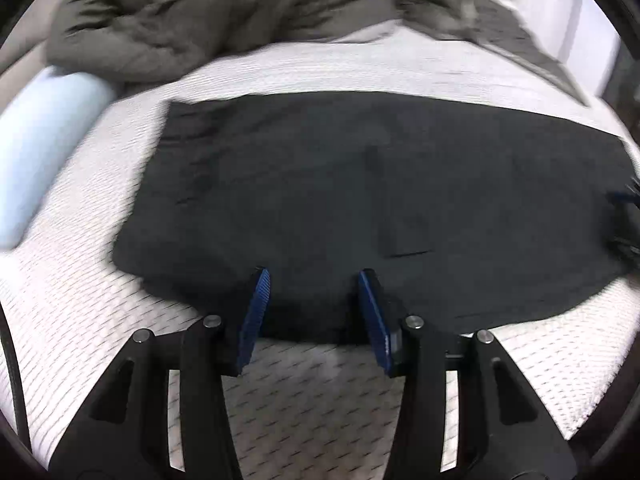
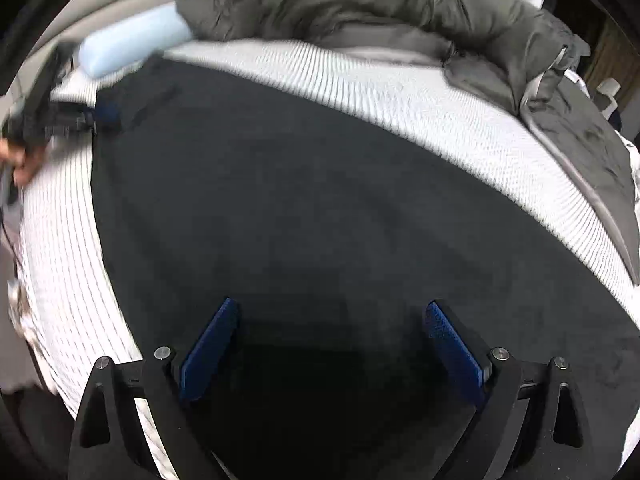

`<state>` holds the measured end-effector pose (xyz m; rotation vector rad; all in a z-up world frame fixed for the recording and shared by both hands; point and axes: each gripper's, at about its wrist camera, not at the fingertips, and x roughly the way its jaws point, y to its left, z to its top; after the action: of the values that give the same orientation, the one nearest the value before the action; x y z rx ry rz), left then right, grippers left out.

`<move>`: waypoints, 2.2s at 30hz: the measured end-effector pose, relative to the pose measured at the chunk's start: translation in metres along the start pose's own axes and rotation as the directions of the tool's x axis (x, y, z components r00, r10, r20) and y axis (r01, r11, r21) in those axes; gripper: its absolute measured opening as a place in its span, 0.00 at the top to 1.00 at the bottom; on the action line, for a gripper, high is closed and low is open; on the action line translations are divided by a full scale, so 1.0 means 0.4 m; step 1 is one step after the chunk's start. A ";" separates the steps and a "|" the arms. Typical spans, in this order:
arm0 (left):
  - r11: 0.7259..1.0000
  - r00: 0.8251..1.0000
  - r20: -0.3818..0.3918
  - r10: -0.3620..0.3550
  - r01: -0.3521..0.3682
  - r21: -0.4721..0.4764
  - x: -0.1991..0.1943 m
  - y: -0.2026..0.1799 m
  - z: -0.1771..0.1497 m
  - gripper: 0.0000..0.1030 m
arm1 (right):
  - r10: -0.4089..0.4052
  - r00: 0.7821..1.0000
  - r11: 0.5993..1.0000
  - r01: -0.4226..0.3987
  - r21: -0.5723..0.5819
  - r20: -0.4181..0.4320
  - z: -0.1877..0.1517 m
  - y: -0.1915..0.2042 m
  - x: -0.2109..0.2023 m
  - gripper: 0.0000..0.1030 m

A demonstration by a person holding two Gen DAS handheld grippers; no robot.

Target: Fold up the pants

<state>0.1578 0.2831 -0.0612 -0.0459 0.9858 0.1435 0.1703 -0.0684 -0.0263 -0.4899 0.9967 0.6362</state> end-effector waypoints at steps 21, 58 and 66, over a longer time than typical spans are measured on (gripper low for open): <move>0.918 0.913 0.100 -0.395 0.390 0.066 -0.085 -0.789 0.031 0.08 | -0.234 0.971 0.945 0.216 0.244 0.044 -0.264 -0.344 -0.122 0.06; 0.799 0.860 -0.007 -0.510 0.477 0.367 -0.033 -1.116 0.011 0.02 | -0.503 0.864 0.740 0.412 0.531 0.030 -0.563 -0.567 -0.359 0.44; 0.800 0.884 -0.031 -0.467 0.437 0.411 0.000 -1.144 0.003 0.01 | -0.413 0.910 0.726 0.299 0.619 0.044 -0.612 -0.613 -0.410 0.48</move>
<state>0.2237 -0.1695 -0.0728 0.1074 0.8902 -0.5049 0.1254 -0.4454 0.0271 -0.0425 0.8403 -0.0136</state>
